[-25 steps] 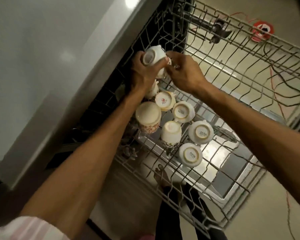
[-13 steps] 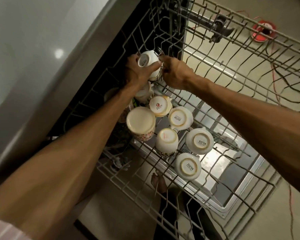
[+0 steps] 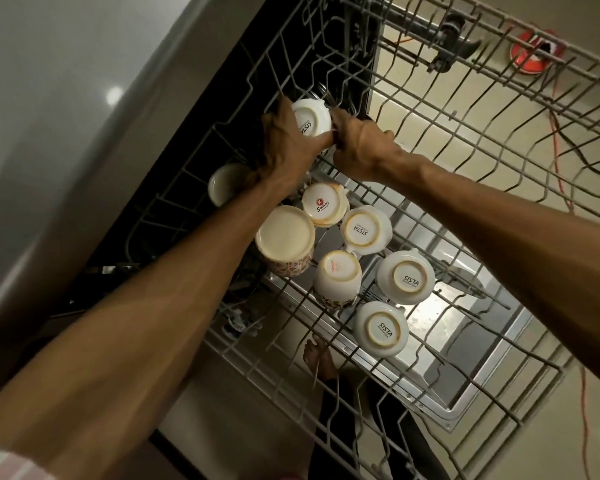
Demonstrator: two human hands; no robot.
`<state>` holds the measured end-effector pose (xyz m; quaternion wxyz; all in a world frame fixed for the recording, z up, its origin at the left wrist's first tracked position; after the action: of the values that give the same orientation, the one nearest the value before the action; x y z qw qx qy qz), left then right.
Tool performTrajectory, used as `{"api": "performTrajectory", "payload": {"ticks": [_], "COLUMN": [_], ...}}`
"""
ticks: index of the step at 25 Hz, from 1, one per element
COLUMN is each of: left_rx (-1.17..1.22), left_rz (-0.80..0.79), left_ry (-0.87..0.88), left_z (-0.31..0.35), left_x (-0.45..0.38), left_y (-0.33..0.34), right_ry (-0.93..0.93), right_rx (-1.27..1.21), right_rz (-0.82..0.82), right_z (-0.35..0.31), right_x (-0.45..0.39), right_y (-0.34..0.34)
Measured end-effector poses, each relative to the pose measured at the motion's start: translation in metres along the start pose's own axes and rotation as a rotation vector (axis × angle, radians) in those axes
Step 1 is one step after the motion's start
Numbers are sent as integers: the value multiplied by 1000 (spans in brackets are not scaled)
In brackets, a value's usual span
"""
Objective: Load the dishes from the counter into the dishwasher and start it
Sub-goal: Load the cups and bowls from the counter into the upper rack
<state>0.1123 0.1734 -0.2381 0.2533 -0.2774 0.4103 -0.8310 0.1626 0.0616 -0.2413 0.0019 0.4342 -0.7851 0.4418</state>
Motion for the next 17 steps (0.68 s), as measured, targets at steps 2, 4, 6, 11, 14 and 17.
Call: {"api": "performTrajectory", "payload": {"ticks": [2,4,6,11,14,17], "left_rx": [-6,-17,-40,-34,2,30], "left_rz": [-21,-45,-60,-39,-25,-19], "left_ry": [-3,-6,7,17,25,27], "left_z": [0,0,1,2,5,8], "left_x": [-1,-3,-3,0,5,15], "left_y": [0,2,4,2,-4,-14], "right_ry": [1,-3,-6,-63,-104,-156], "right_rx": [-10,-6,-22,-34,-23,38], "right_rz": [-7,-8,6,23,51,131], "right_z": [0,-2,-4,-5,-5,-5], "right_x": [3,6,8,9,10,15], "right_y": [2,1,-1,-1,-2,-7]}}
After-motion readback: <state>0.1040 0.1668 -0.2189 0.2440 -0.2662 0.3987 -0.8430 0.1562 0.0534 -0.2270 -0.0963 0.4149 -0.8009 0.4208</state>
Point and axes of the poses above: each hand's wrist, its own x-axis away from the middle knuckle, its own y-axis out of the palm, z = x × y, the point moved 8 cm from there along -x, towards the middle knuckle, and after that the axes turned 3 degrees about -y, right-handed, at the moved point
